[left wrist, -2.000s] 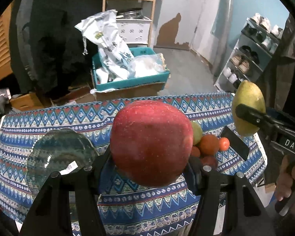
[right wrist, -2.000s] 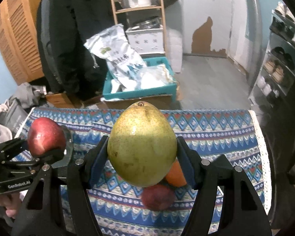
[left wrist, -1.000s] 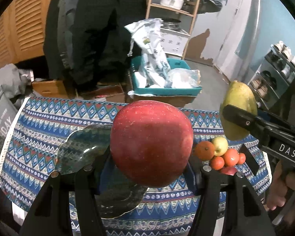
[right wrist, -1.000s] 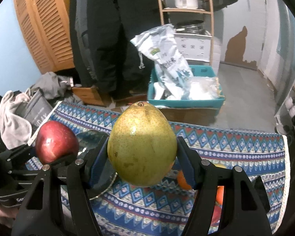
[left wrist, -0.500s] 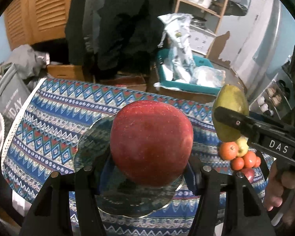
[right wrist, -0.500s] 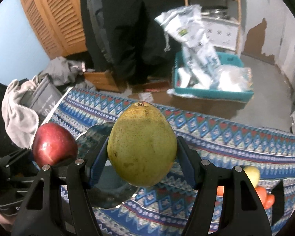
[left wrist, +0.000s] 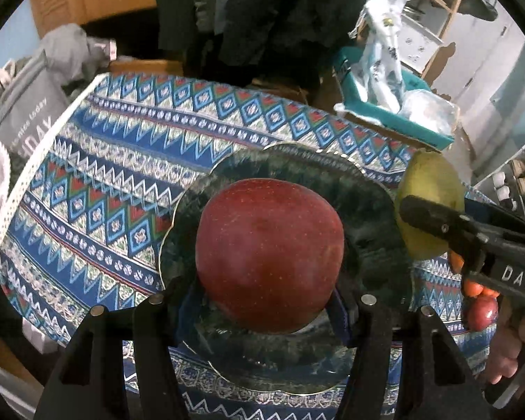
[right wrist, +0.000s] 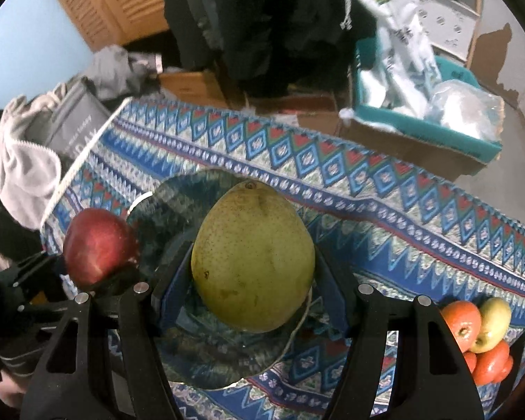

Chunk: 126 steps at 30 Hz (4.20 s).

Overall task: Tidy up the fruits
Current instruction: 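Carry the red apple in the left tool while the right tool carries the pear to the plate, then lower the apple onto the glass plate and open the left tool while the right tool releases the pear, then withdraw both tools from the plate back toward the fruit pile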

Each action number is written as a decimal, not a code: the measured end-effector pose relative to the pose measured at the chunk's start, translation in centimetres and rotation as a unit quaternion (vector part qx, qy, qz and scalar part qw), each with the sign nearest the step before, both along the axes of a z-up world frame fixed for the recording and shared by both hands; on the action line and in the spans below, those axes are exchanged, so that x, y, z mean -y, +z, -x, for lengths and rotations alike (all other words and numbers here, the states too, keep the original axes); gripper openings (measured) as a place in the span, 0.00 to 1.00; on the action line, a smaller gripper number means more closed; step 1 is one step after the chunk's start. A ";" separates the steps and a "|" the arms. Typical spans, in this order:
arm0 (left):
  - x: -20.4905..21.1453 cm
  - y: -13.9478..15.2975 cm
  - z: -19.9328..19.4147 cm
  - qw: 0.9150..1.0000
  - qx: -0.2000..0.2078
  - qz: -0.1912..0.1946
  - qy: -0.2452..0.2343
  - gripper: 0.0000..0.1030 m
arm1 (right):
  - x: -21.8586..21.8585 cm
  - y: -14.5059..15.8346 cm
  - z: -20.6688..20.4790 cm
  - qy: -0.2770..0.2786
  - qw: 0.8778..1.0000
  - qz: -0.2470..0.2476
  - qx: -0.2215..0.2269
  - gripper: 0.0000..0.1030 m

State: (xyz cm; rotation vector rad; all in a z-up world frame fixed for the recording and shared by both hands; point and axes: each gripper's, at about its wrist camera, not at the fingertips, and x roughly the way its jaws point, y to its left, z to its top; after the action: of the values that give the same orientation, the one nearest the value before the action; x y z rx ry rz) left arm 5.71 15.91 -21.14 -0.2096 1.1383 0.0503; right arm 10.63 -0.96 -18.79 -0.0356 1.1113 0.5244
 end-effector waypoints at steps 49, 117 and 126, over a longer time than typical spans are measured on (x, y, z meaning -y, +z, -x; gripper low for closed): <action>2.4 1.7 0.5 0.999 -0.004 -0.038 -0.029 0.78 | 2.2 3.3 0.6 -0.042 0.996 0.058 0.046 0.71; 23.4 7.6 2.3 0.969 0.071 -0.090 -0.218 0.85 | 27.2 7.1 11.9 -0.249 0.958 0.095 0.106 0.86; 24.5 3.4 1.6 0.967 0.028 -0.104 -0.231 0.85 | 27.1 1.8 11.3 -0.230 0.966 0.108 0.041 0.86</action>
State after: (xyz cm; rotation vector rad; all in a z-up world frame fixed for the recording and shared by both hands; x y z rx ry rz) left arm 4.08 -8.63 -17.78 0.2413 1.0926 -0.2474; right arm -0.67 -28.06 -17.03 0.0120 1.0487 -0.0143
